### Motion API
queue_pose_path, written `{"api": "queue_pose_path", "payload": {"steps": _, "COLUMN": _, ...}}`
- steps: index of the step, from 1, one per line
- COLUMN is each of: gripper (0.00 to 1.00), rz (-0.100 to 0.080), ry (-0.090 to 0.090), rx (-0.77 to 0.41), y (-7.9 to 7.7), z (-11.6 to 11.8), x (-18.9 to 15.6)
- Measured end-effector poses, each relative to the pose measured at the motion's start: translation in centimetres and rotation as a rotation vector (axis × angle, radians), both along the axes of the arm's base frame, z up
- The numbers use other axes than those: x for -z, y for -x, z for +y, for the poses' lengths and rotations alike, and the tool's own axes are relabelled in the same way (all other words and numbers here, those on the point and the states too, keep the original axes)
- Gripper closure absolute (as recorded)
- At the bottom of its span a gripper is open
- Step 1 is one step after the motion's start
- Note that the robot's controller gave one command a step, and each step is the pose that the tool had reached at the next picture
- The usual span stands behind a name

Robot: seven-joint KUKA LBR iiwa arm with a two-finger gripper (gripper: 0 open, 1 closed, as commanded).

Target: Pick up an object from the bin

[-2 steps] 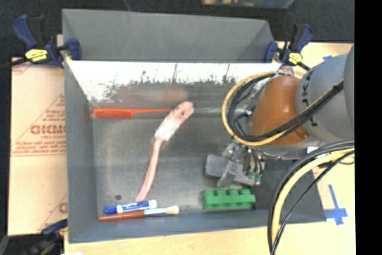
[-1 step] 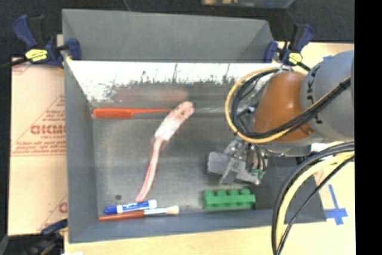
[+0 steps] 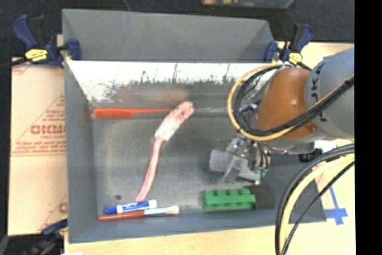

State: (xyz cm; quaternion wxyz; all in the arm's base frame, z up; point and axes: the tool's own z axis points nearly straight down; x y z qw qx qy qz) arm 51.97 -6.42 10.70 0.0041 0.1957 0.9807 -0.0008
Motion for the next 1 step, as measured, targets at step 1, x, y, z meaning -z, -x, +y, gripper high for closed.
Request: {"api": "queue_pose_path", "payload": {"steps": 1, "gripper": 1.00, "rz": 0.003, "ry": 0.000, "rx": -0.002, "y": 0.06, "z": -0.04, "x": -3.46}}
